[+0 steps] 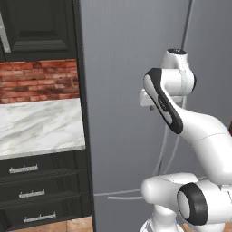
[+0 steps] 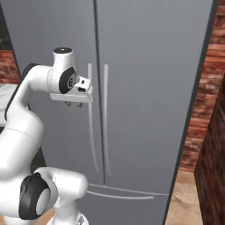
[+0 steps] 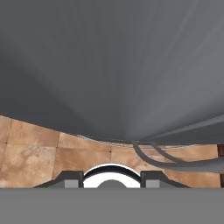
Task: Gather the sweet potato and corn from the fridge and place them on a tray on the dining counter. Then gather the fish and steak from the fridge and place them on the other tray.
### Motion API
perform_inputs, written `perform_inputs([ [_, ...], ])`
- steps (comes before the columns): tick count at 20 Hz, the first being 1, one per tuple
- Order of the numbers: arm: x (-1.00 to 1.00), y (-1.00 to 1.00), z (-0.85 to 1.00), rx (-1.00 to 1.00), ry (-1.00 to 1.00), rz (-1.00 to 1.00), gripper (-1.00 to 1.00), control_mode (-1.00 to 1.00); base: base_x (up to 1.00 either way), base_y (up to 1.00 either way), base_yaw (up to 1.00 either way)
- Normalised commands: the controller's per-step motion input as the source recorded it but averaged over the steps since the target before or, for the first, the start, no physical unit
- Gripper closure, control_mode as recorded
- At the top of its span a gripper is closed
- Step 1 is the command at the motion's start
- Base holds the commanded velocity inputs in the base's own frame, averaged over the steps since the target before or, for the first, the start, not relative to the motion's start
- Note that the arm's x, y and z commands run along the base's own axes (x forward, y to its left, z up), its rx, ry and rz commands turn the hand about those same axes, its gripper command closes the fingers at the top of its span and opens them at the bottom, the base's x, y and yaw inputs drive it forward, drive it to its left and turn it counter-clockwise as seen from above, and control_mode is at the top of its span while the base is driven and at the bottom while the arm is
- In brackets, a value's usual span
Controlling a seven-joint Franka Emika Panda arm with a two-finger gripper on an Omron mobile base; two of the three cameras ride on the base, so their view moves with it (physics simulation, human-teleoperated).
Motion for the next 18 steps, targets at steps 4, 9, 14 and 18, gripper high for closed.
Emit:
perform_inputs([
  [4,0.00,0.00,0.00,0.00,0.00,0.00,-1.00,1.00,-0.31,-0.18,-0.02],
  [9,0.00,0.00,0.00,0.00,0.00,0.00,-1.00,1.00,-0.94,-0.58,-0.08],
  [14,0.00,0.00,0.00,0.00,0.00,0.00,-1.00,1.00,-0.49,-0.36,-0.05],
  [18,0.00,0.00,0.00,0.00,0.00,0.00,-1.00,1.00,0.00,-0.11,0.00],
])
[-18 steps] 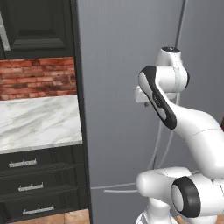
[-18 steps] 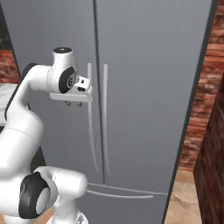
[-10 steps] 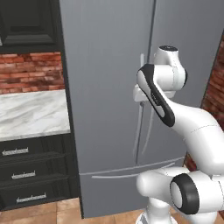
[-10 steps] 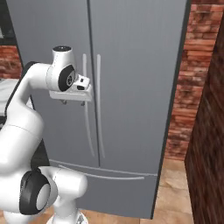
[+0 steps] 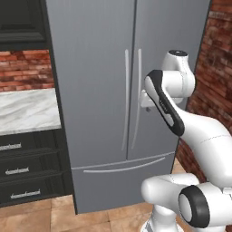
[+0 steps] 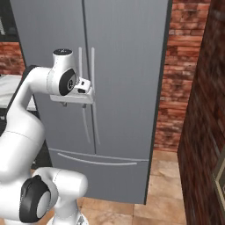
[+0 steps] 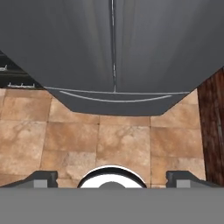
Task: Gather the sweet potato and corn from the fridge and place them on a tray on the dining counter. Then gather the fish and steak from the fridge and place them on the other tray.
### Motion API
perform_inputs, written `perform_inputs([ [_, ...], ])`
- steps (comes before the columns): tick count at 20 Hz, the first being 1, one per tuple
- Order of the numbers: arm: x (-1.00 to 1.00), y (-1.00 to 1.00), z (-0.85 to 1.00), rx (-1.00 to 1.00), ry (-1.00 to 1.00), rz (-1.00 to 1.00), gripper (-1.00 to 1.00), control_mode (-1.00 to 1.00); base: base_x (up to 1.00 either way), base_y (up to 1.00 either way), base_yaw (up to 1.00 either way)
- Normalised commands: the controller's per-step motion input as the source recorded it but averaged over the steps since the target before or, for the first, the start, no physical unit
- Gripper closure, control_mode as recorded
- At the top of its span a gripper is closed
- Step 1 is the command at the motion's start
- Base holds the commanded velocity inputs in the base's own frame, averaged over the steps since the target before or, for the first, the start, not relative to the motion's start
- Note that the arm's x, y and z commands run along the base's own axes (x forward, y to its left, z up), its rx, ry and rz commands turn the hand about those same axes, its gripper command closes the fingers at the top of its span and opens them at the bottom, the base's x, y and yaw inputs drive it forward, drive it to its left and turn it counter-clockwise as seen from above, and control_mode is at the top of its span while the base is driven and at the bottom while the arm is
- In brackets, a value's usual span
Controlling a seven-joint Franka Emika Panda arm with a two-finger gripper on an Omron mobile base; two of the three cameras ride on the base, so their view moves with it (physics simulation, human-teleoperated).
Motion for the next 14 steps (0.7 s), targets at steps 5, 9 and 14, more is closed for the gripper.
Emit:
perform_inputs([
  [5,0.00,0.00,0.00,0.00,0.00,0.00,-1.00,1.00,0.01,-0.07,0.00],
  [9,0.29,-0.18,-0.01,0.00,-0.13,0.00,-1.00,-1.00,0.00,0.00,0.00],
  [14,0.52,-0.07,0.00,0.00,-0.26,0.00,-1.00,-1.00,0.00,0.00,0.00],
])
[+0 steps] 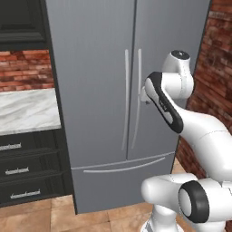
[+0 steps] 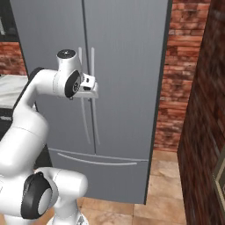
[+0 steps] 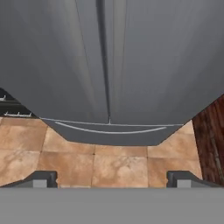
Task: Gather the sweet potato and corn from the fridge and place them on a tray on the dining counter. Then gather the fish and steak from the fridge and place them on the other tray.
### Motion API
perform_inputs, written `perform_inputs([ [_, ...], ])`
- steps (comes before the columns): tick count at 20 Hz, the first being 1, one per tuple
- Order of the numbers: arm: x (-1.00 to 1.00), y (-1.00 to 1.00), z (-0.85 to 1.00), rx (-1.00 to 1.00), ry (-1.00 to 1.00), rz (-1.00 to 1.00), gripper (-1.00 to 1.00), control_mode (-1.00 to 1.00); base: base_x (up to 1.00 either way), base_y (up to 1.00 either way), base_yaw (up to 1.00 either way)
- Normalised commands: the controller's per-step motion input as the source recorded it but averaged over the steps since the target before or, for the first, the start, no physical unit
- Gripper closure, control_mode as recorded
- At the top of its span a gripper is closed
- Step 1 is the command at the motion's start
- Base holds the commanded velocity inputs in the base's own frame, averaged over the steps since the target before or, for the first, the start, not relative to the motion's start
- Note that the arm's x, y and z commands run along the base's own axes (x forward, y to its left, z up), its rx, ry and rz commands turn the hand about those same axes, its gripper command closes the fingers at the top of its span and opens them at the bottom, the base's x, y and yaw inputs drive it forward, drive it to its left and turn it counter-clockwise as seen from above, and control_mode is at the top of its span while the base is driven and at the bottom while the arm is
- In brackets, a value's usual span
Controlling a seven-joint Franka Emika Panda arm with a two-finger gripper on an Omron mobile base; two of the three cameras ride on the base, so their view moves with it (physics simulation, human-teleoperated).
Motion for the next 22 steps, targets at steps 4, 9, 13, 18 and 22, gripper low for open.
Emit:
perform_inputs([
  [4,0.53,0.02,0.00,0.00,-0.11,0.00,-1.00,-1.00,0.00,0.00,0.00],
  [9,0.51,0.03,0.00,0.00,-0.02,-0.06,-1.00,-1.00,0.00,0.00,0.00],
  [13,0.50,0.00,0.00,0.00,0.00,-0.08,-1.00,-1.00,0.00,0.00,0.00],
  [18,0.40,0.00,0.00,0.00,0.00,-0.06,-1.00,-1.00,0.00,0.00,0.00],
  [22,0.40,0.00,-0.03,0.00,0.00,0.00,-1.00,-1.00,0.00,0.00,0.00],
])
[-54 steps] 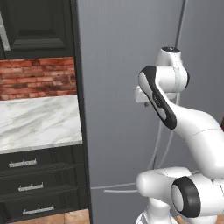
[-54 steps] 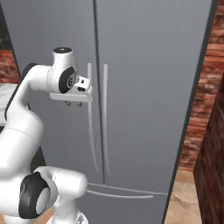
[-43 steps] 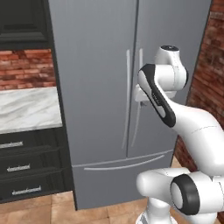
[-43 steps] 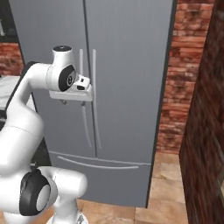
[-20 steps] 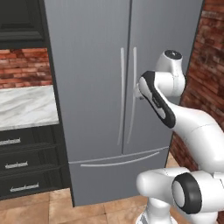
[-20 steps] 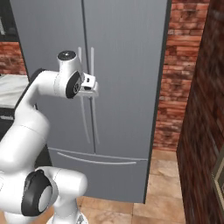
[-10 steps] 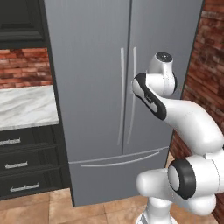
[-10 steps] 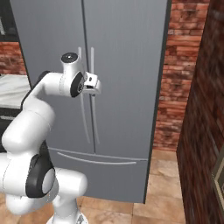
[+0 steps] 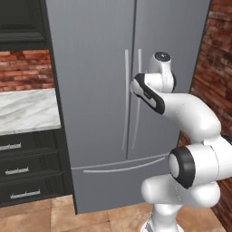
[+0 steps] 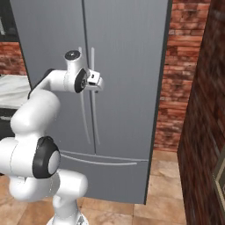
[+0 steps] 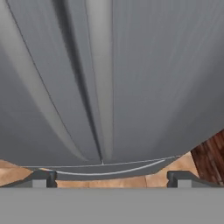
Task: Gather the sweet potato and corn from the fridge and place them on a tray on the dining counter. Then gather the fish and steak from the fridge and place them on the other tray.
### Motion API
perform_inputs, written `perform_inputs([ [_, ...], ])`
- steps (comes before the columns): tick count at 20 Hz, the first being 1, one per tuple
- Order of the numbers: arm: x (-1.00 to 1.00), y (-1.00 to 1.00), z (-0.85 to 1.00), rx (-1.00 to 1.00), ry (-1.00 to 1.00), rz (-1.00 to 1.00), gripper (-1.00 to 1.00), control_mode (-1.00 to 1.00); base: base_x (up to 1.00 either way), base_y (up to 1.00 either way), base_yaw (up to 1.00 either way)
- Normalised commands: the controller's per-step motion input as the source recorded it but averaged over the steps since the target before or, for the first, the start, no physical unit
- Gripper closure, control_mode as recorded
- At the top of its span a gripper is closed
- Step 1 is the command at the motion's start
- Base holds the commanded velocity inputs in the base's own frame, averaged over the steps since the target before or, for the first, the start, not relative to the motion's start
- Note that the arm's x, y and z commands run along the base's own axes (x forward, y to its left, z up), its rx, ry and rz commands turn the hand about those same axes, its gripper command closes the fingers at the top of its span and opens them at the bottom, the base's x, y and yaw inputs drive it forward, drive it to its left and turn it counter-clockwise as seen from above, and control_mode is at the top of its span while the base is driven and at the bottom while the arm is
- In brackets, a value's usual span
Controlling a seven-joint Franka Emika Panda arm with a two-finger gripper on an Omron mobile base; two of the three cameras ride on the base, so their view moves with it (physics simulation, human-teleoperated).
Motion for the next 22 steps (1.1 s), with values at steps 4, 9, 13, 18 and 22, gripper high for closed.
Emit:
perform_inputs([
  [4,0.46,0.00,-0.08,0.00,0.00,0.00,-1.00,-1.00,0.00,0.00,0.00],
  [9,0.54,0.00,-0.14,0.00,0.00,0.03,-1.00,-1.00,0.00,0.00,0.00],
  [13,0.60,0.00,-0.18,0.00,0.00,0.02,-1.00,-1.00,0.00,0.00,0.00],
  [18,0.48,0.00,-0.12,0.00,0.00,0.03,-1.00,-1.00,0.00,0.00,0.00],
  [22,0.48,0.00,-0.14,0.00,0.00,0.02,1.00,-1.00,0.00,0.00,0.00],
])
